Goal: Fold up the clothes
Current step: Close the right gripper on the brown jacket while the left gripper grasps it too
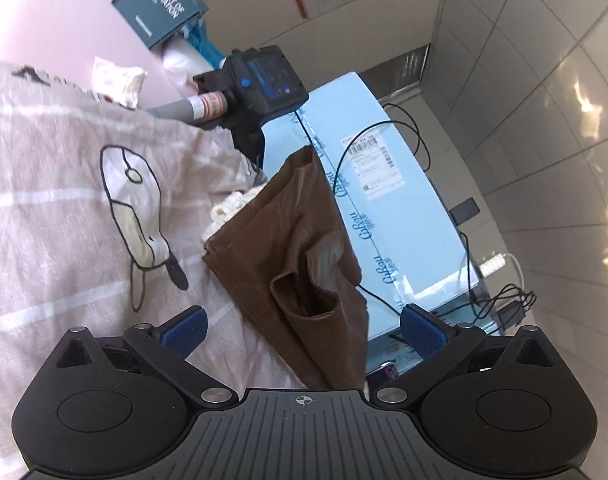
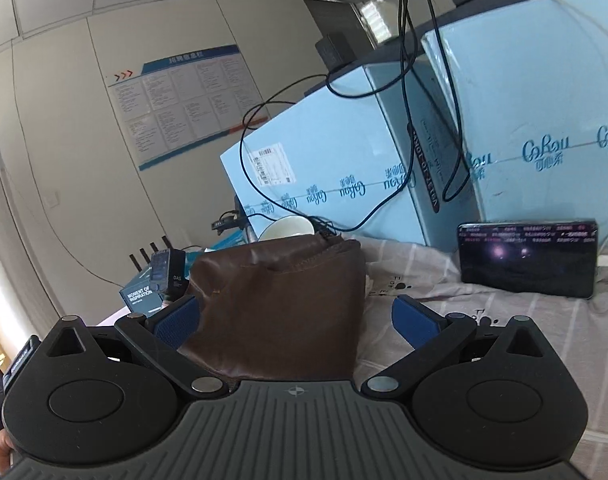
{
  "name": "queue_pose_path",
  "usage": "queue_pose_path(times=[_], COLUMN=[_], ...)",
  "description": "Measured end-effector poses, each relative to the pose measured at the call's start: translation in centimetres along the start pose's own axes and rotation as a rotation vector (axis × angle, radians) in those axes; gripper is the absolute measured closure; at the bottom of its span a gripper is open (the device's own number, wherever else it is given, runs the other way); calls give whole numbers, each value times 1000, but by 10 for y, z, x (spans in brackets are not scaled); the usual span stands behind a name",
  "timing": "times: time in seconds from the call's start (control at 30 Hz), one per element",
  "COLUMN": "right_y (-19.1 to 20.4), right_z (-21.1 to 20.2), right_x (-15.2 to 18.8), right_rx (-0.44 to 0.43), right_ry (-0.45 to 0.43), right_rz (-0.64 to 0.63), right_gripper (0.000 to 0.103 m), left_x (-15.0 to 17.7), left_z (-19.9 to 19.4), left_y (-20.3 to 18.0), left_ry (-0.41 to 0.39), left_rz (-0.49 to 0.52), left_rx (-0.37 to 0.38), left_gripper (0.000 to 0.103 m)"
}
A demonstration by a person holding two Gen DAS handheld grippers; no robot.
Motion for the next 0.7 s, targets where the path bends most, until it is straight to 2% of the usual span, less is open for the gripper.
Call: queue_pose_path(times=[0.07,0.13,0.17,0.2,0.27,0.33,0.47,0.53,0.63,0.7], right_y=[-9,-19,-23,-26,-29,-30,-28,-22,-11,-6], right_z=[33,62,75,87,106,124,159,167,158,147], right_x=[-3,-4,-4,-4,-4,-4,0,2,-2,-8], right_rx=[-3,-1,-3,-10,-15,1,-31,-59,-119,-190], right_ry=[46,80,100,121,142,159,233,252,222,201], right_rz=[68,142,172,202,245,253,277,269,256,257], right_gripper=[0,0,0,0,0,0,1,3,3,4], left_x=[1,-2,-5,-9,-17,-23,-17,-16,-18,-19], left_z=[16,34,42,49,59,72,76,65,51,58], left_y=[2,4,8,12,14,16,21,20,15,12], left_ry=[37,63,54,40,-58,-117,-141,-157,-169,-137], left_rz=[-39,-35,-39,-45,-42,-36,0,-2,3,-1], left_rx=[-28,-50,-89,-133,-214,-235,-170,-71,111,154], left_gripper=[0,0,0,0,0,0,0,0,0,0])
Point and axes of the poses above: each gripper's, at about its wrist camera, not at the fingertips, and z roughly the way its jaws point, y to its left, x to its underside, the point moved 3 cm from there along z, roughly the way its jaws point, and after that the axes turned 9 degrees about x, right-handed, at the moved point
